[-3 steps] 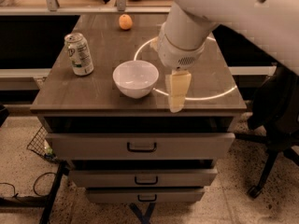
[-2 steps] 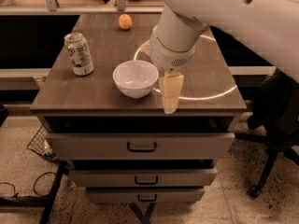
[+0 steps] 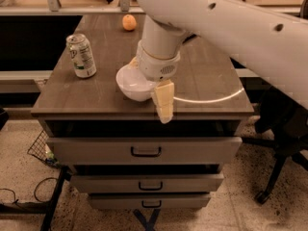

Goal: Move white bowl near orange

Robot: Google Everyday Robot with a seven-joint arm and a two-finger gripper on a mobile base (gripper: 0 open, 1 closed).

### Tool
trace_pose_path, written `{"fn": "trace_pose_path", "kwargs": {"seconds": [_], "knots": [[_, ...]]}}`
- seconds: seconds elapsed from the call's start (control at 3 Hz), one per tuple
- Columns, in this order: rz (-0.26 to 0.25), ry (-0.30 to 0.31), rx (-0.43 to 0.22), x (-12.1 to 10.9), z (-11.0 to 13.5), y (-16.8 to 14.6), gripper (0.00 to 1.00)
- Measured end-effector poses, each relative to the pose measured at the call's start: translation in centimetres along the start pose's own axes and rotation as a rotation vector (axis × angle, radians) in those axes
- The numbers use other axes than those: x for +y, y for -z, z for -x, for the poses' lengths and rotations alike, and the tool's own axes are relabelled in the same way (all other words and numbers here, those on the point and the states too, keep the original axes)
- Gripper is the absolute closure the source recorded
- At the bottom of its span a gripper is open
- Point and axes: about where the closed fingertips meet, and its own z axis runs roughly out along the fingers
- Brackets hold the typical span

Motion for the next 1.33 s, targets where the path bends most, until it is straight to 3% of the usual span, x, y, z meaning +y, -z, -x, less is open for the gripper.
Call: {"fn": "trace_pose_path", "kwargs": {"seconds": [0.33,1.33], "knots": [[0.056,0.024,-0.002,0.21,0.42,-1.79,0.25],[0.052,0.028,-0.001,0.17,0.61,-1.83,0.95]]}}
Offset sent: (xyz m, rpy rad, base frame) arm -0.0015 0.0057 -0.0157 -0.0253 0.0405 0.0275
